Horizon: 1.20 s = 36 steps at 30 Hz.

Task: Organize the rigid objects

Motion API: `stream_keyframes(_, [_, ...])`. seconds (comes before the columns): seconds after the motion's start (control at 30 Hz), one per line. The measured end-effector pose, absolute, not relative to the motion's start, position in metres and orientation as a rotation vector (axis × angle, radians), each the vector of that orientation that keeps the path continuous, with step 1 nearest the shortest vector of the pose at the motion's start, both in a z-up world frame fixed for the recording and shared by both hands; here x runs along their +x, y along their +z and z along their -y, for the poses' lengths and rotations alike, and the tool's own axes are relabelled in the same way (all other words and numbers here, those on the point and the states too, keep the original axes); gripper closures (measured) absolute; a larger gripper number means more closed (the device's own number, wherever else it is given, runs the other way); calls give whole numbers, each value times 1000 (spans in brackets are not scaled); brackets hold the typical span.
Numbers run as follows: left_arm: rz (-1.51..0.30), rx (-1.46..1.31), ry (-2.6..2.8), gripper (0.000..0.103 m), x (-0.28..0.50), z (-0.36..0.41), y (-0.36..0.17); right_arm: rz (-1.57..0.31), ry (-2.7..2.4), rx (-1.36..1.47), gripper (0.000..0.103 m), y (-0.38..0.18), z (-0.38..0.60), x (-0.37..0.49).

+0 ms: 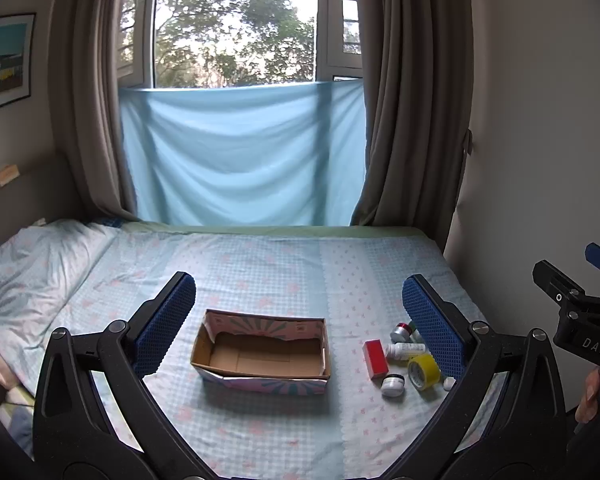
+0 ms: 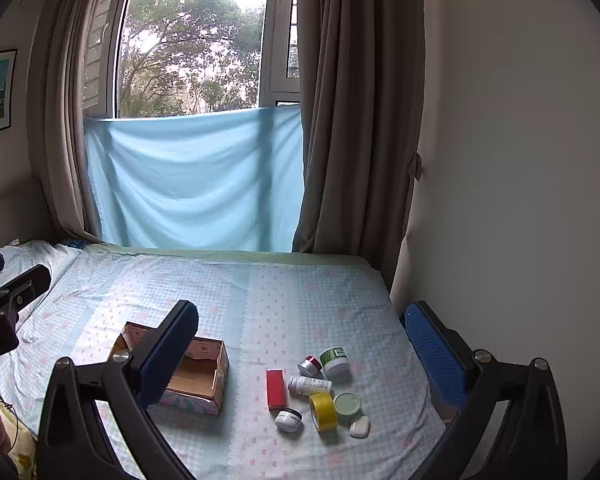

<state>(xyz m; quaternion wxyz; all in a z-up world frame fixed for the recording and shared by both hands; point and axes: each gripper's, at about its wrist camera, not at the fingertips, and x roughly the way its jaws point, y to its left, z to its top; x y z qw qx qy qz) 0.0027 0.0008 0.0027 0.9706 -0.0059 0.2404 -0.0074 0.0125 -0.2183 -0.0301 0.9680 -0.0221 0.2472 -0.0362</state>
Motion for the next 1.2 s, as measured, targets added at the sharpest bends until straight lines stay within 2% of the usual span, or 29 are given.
stream_keyframes(1.2, [-475,-23,-19,1,0,0,2,-505,-61,-36,0,-35,219,12])
